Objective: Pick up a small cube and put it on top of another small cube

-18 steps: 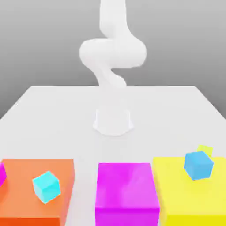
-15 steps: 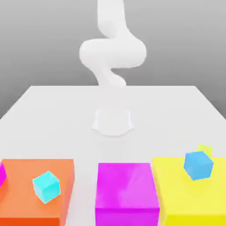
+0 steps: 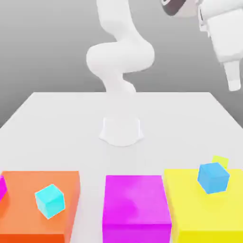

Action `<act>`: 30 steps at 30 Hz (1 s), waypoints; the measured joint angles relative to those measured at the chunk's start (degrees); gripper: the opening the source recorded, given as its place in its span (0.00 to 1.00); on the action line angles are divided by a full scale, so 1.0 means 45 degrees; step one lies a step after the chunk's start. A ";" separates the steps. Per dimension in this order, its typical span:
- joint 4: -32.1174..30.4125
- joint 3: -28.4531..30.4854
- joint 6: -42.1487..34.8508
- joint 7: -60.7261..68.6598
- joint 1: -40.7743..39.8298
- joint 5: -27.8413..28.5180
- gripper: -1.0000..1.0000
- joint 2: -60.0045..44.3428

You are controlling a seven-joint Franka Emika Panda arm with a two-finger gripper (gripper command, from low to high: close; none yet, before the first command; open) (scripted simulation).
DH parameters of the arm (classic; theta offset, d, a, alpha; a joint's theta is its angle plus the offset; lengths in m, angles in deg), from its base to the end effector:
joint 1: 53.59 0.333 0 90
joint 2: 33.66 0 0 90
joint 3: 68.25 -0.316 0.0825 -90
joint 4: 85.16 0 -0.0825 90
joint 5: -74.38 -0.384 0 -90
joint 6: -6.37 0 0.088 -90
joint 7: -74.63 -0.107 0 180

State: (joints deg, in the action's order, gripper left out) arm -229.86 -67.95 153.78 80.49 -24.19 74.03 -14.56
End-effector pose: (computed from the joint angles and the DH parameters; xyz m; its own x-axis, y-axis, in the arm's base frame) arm 0.3987 0.2218 0.4355 0.7603 0.5337 0.3702 0.5640 -0.8252 0.0313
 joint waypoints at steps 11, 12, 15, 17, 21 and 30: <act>-0.1527 -0.0919 0.1851 0.6207 0.2593 -0.0183 0.50 -0.3155; -0.1666 -0.1046 0.2019 0.6738 0.2895 -0.0153 0.50 -0.3442; -0.2082 -0.1348 0.2524 0.8254 0.3597 0.0044 0.50 -0.4306; -0.2360 -0.1535 0.2859 0.9192 0.3933 0.0277 0.50 -0.4884; -0.2394 -0.1410 0.3998 0.9599 0.4225 0.1016 0.50 -0.6442; -0.2080 -0.0754 0.5374 0.9269 0.4778 0.1521 0.00 -0.8193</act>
State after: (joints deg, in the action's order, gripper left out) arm -239.22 -71.35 177.96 122.20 -2.69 80.87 -51.43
